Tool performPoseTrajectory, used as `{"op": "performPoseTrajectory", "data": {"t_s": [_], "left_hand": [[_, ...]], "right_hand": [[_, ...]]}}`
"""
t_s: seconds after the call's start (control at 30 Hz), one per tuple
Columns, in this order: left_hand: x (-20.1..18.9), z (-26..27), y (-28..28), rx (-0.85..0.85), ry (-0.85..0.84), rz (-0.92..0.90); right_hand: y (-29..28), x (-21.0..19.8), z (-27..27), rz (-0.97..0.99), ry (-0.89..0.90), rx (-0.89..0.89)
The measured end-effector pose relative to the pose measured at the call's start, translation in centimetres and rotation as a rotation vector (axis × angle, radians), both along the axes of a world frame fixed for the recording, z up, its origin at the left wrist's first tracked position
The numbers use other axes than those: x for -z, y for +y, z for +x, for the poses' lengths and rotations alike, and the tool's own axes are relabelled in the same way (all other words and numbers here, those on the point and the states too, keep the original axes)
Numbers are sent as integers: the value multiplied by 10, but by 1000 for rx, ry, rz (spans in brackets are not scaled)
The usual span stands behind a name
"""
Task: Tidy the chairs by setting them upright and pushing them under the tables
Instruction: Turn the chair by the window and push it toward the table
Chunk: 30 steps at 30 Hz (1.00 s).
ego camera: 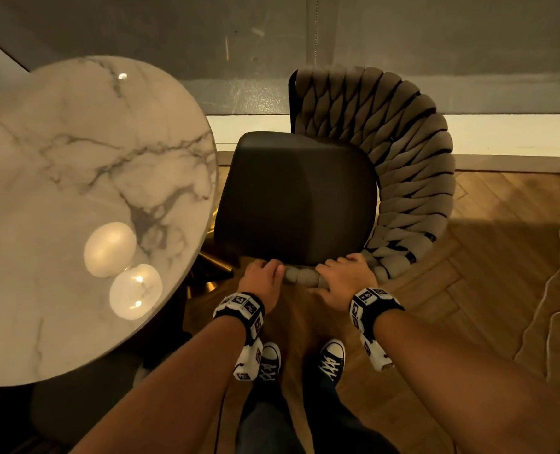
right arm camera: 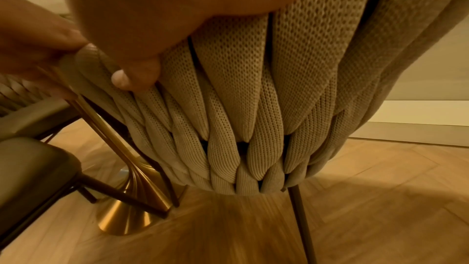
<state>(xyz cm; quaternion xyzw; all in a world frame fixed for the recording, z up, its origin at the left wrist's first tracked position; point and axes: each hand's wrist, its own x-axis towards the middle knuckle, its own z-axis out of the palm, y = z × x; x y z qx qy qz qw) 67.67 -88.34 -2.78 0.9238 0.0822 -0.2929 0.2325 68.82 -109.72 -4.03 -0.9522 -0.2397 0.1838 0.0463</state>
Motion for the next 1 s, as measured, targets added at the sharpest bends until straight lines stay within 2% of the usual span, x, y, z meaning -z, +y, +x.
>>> {"op": "performPoseTrajectory", "data": {"t_s": [0.17,0.4,0.47,0.5,0.53,0.57,0.6,0.63,0.67,0.7,0.73,0.77,0.87,1.0], "left_hand": [[-14,10,-1,49,131,21],[-11,-11,-8,59,91,64],[-9,-17,-7,55,81,60],[-9,-21,-7,49,76,59],[-8,-24,-7,40,70,60],[-8,-27,-8,33,59,64],[-8,-30,-9,29,47,73],[-8,-33,-11,27,34,84],[-7,-34,-12,24,22,94],[-5,-36,-13,23,15,98],[-4,-35,-14,21,13,96],[-3,-35,-15,18,16,93],[-2,-29,-18,5,37,79],[-4,-15,-27,-23,63,37]], "right_hand": [[-1,-3,6,-18,81,1],[-13,-16,5,-38,229,-7],[-22,-26,5,-47,113,64],[-32,-25,6,-52,-14,185],[-43,-25,5,-48,-117,393],[-55,-23,3,-32,-166,673],[-65,-21,2,31,-134,986],[-71,-22,1,176,-55,1277],[-71,-20,2,384,52,1493],[-69,-18,5,612,132,1614],[-67,-16,10,793,158,1691],[-65,-13,17,868,148,1734],[-65,-5,33,782,84,1766],[-74,-2,53,762,135,1711]]}}
